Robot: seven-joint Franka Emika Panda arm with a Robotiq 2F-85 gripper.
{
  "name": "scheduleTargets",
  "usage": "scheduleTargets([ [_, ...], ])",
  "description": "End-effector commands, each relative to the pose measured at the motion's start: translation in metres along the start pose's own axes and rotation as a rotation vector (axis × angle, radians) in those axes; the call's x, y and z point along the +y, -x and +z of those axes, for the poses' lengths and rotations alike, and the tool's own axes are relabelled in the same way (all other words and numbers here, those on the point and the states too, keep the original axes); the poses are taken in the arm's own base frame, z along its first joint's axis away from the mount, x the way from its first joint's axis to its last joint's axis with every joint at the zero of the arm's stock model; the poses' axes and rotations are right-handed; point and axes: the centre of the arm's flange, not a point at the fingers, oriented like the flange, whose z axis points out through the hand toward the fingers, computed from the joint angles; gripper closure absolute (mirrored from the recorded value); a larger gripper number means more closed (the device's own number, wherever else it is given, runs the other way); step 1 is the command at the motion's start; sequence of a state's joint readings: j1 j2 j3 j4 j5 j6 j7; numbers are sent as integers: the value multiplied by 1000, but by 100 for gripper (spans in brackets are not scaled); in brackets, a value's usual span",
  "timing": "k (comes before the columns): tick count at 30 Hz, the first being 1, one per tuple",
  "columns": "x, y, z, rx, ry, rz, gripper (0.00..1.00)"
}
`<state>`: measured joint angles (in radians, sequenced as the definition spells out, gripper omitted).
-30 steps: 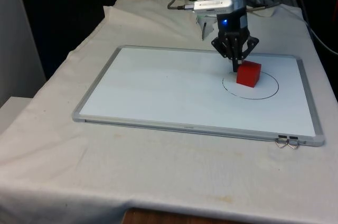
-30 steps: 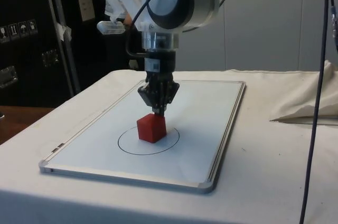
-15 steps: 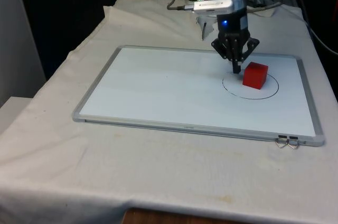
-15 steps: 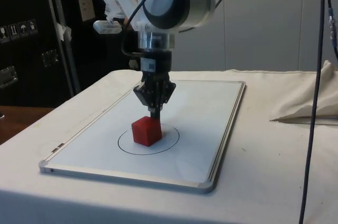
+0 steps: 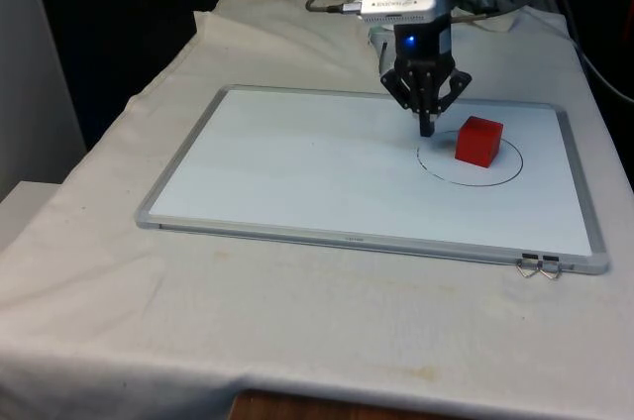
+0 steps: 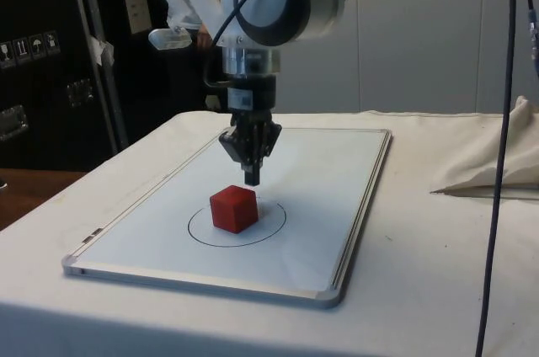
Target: Push the cube into the marked area.
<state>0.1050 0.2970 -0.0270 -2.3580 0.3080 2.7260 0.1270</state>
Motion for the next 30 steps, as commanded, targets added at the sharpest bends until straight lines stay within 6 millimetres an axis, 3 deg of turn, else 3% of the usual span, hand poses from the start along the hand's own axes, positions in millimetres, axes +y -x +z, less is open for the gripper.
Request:
scheduleTargets([
  [1,3,0,-1,1,17,-8,100],
  [9,1,-3,-7,15,24,-55,100],
  [16,5,-6,-30,16,18,-116,100],
  [18,5,-7,-27,18,19,-107,100],
  [30,9,-11,-55,25,12,-199,100],
])
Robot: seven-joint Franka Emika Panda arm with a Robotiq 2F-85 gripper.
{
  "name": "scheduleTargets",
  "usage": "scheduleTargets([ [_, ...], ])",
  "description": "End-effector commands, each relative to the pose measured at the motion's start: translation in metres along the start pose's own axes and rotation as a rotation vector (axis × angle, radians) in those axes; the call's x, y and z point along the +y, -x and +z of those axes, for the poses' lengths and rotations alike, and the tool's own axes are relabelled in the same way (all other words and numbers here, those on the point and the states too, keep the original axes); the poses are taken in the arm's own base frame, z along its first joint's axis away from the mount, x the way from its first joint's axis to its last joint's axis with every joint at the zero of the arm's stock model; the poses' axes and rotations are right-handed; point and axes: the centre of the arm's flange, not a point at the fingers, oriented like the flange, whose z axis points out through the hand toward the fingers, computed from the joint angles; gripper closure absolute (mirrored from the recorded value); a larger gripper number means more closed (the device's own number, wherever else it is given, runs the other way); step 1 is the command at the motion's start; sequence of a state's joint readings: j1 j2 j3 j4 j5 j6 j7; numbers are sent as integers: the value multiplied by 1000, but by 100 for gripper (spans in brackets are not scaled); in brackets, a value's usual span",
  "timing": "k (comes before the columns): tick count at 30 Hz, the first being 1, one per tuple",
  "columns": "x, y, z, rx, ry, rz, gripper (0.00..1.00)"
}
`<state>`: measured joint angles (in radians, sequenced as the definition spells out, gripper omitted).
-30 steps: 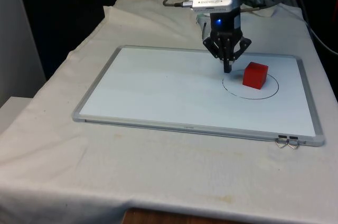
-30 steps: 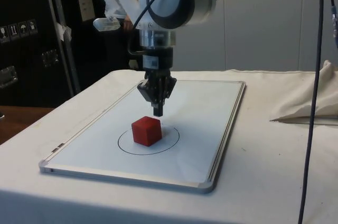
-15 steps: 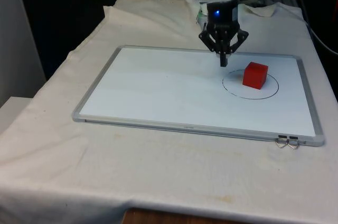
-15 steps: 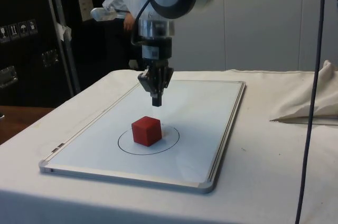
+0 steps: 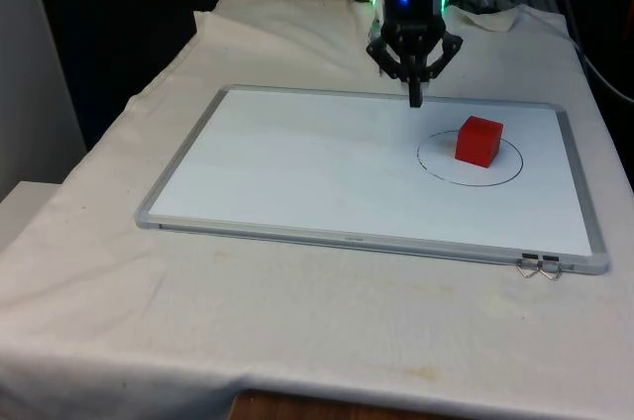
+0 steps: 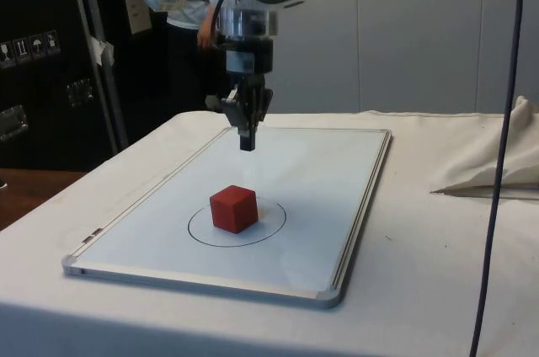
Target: Push the cube into the marked area.
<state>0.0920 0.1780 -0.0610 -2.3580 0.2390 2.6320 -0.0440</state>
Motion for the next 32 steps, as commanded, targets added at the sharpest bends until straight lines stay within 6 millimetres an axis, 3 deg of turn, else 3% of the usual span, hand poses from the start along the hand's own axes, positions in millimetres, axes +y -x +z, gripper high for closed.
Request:
scheduleTargets([
  [1,1,0,-4,-2,4,-14,100],
  [32,6,-24,-42,5,37,-148,100],
])
